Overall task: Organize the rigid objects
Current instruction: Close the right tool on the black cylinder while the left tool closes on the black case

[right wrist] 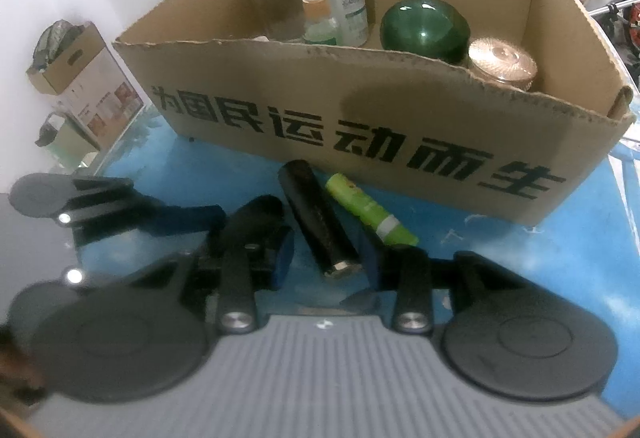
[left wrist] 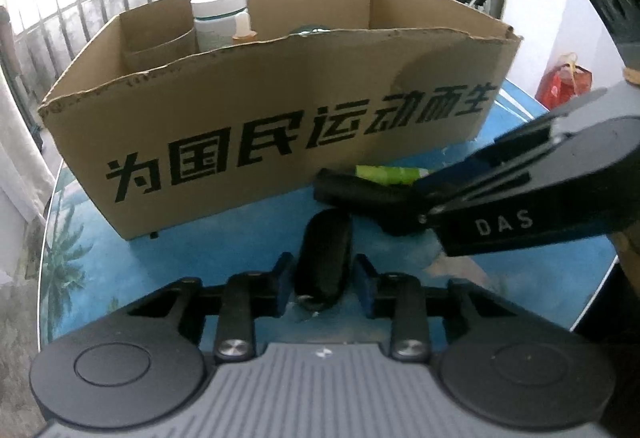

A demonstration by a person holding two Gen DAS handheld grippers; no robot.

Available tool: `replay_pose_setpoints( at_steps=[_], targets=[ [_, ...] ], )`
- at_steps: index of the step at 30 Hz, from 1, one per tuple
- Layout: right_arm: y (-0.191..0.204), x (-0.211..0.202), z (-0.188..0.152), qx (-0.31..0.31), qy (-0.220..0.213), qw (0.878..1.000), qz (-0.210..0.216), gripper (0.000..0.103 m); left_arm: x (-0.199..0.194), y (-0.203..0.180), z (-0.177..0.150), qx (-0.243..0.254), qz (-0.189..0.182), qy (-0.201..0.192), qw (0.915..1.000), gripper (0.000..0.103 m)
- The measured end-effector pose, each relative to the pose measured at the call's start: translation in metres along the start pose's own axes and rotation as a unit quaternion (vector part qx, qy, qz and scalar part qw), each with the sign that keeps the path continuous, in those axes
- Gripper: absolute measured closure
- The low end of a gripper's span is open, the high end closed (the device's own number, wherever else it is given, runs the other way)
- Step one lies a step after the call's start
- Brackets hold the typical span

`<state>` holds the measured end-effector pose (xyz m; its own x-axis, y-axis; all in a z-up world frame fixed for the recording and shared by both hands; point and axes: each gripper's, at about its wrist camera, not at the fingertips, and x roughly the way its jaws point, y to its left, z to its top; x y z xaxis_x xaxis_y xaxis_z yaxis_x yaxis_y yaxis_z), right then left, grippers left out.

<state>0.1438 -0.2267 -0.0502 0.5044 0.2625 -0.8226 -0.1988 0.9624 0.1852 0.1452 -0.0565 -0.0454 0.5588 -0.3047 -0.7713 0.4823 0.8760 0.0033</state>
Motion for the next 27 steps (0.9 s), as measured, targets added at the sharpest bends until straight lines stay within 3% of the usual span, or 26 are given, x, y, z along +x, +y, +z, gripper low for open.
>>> replay_pose_setpoints(
  at_steps=[1, 27],
  targets=[
    [-0.001, 0.001, 0.000, 0.002, 0.001, 1.000, 0.000, 0.075, 0.001, 0.002, 0.000, -0.003, -0.001, -0.001, 1.0000, 0.073],
    [0.004, -0.031, -0.045, 0.059, 0.011, 0.998, 0.023, 0.082, -0.024, 0.004, -0.023, -0.059, -0.019, 0.011, 0.9980, 0.073]
  ],
)
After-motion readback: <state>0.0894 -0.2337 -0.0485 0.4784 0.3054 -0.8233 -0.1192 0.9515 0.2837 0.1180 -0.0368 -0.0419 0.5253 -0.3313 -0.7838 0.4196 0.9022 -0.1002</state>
